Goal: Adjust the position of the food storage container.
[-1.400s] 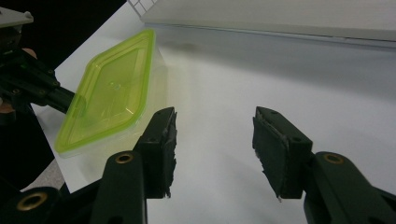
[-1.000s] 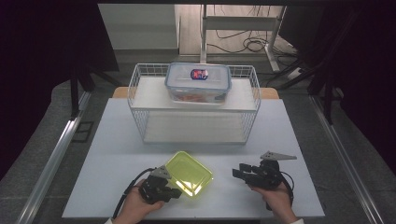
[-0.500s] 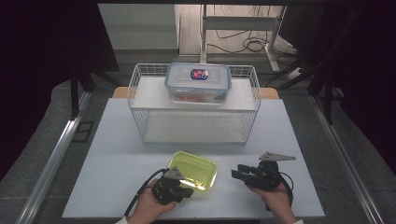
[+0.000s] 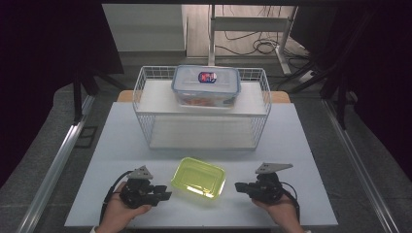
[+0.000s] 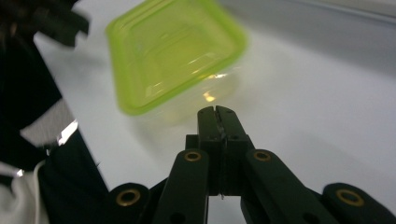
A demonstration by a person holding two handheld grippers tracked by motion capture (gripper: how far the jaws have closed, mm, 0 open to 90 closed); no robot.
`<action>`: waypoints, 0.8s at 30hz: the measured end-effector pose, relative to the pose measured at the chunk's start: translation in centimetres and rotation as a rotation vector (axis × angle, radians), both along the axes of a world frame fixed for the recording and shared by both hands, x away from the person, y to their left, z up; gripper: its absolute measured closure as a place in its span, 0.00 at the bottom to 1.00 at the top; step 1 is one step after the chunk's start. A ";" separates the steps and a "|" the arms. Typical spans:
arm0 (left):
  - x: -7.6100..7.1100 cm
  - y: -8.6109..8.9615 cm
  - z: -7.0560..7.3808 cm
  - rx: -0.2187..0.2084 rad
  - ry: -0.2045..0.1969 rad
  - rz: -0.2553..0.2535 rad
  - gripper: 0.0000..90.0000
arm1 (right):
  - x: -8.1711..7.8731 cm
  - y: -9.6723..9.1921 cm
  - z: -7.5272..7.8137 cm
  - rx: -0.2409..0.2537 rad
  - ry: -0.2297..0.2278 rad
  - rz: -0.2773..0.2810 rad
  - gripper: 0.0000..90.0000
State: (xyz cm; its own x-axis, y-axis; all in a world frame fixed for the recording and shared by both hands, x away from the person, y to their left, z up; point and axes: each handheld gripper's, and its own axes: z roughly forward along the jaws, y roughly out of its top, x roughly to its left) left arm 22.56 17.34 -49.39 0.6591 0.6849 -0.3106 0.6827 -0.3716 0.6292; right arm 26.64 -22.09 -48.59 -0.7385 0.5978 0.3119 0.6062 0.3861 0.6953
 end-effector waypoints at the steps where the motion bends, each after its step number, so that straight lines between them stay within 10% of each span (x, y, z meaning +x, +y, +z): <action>1: 0.2 0.2 -0.1 0.012 0.011 0.001 0.66 | -0.3 0.8 0.1 -0.017 -0.002 0.032 0.99; 13: 0.9 1.2 -0.6 0.033 0.004 0.046 0.42 | -3.6 8.6 -0.7 -0.130 0.018 0.297 0.99; 24: 1.2 2.3 -0.6 0.006 0.002 0.080 0.39 | -1.9 8.8 -1.3 -0.164 0.001 0.226 0.99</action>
